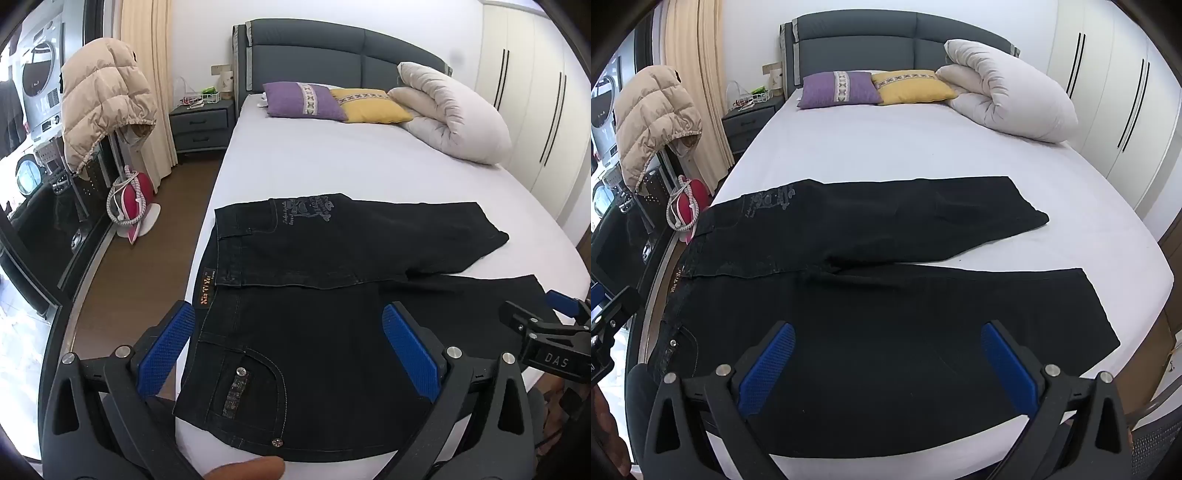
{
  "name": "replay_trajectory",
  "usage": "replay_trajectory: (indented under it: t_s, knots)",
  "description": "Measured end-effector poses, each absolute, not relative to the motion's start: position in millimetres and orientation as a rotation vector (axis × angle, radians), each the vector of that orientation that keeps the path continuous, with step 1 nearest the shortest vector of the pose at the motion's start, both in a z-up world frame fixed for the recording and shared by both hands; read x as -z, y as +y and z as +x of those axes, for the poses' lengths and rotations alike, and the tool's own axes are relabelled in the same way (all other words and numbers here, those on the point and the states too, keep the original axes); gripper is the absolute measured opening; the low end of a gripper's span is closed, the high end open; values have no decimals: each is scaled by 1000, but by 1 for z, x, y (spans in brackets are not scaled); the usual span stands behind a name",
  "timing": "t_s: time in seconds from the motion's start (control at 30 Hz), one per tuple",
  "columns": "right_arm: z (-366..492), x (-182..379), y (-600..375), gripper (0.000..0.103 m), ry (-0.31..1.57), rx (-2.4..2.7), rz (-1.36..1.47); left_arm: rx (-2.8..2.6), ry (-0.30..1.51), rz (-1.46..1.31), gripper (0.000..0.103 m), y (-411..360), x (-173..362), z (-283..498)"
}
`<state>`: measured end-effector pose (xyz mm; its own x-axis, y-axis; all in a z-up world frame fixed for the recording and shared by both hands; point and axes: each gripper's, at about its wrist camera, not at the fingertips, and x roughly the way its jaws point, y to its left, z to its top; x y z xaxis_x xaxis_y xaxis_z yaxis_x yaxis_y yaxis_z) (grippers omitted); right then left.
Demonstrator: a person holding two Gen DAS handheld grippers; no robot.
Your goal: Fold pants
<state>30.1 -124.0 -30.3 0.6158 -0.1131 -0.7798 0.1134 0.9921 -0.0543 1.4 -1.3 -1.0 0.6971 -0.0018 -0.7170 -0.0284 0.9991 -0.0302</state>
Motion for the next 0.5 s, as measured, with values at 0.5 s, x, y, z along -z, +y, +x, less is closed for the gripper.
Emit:
replay_trajectory:
  t_s: [0.5]
  knots:
    - [24, 34, -123, 103, 895, 127, -5, -3, 804, -70, 103, 5, 7, 6]
